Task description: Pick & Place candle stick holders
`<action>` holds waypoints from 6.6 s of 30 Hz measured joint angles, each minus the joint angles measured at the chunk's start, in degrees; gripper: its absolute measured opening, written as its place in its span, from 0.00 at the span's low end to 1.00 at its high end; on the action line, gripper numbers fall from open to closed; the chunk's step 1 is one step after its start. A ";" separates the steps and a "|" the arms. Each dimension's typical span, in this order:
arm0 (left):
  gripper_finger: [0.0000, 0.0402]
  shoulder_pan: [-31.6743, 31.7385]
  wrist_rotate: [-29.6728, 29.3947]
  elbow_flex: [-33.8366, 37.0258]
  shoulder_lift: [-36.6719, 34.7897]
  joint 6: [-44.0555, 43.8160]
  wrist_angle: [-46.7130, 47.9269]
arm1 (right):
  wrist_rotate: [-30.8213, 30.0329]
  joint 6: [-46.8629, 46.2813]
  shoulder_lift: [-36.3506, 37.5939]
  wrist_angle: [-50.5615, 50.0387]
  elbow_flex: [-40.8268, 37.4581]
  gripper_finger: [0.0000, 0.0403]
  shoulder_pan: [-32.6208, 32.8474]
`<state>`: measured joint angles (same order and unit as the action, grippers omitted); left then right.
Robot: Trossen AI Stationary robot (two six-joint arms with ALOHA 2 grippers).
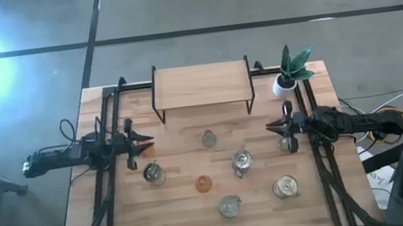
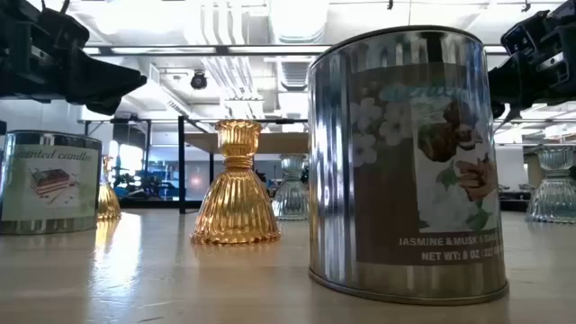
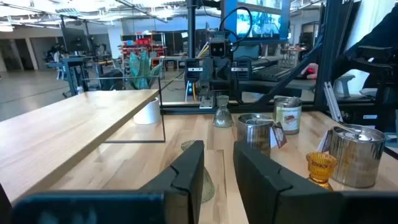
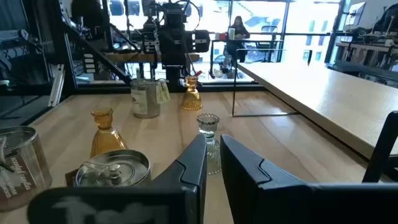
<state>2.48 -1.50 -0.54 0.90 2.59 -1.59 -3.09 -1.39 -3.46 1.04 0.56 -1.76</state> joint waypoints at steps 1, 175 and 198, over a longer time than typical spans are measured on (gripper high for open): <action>0.23 -0.02 -0.02 0.00 0.00 0.00 0.00 | 0.02 0.03 0.00 0.02 0.00 0.10 0.00; 0.23 -0.01 -0.02 0.00 0.11 -0.01 0.21 | 9.06 -42.73 -71.65 -34.18 57.17 0.57 5.21; 0.23 -0.02 -0.02 0.00 0.13 0.00 0.22 | 8.28 -60.59 -61.88 -68.05 72.36 0.95 9.62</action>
<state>2.46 -1.52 -0.54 1.04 2.59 -1.37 5.19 -61.98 -65.35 -67.01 72.91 7.86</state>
